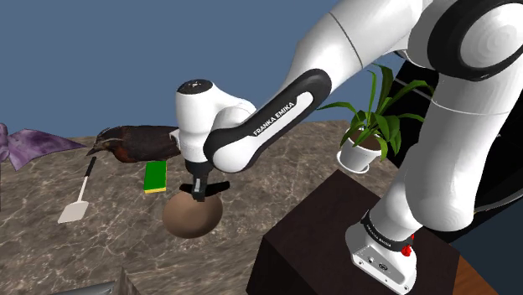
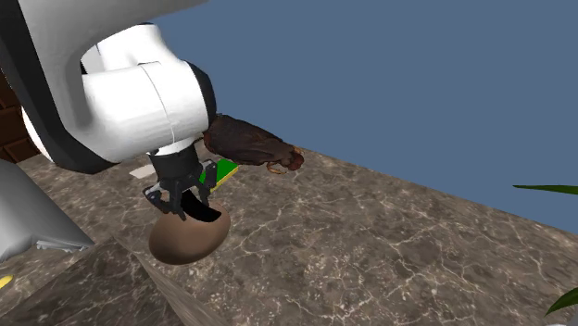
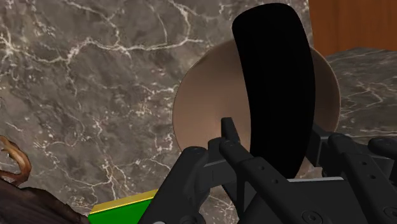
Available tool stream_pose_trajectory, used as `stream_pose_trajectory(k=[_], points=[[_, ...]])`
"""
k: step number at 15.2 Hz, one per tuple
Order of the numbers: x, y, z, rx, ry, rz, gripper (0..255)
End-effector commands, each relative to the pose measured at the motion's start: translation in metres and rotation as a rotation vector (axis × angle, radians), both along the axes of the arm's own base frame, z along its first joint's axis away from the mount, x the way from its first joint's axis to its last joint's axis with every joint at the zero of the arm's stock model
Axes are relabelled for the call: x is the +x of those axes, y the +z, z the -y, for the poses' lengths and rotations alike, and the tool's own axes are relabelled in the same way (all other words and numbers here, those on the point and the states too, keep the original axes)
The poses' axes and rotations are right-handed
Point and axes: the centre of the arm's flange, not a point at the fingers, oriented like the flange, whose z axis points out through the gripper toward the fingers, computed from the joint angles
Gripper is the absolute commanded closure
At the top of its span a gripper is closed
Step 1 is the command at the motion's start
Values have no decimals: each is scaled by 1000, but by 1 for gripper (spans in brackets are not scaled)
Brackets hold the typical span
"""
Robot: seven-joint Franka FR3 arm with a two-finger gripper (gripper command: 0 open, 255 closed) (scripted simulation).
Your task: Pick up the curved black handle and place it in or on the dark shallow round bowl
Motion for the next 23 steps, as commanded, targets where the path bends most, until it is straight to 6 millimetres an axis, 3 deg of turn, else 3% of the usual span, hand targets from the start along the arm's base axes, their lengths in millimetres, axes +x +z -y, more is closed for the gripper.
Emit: stream_pose_trajectory(k=[1,2,15,23], points=[[9,-2,-27,-1,-1,0,255],[11,-2,-35,-1,-1,0,255],[11,-71,-35,-1,-1,0,255],[11,-73,-35,-1,-1,0,255]])
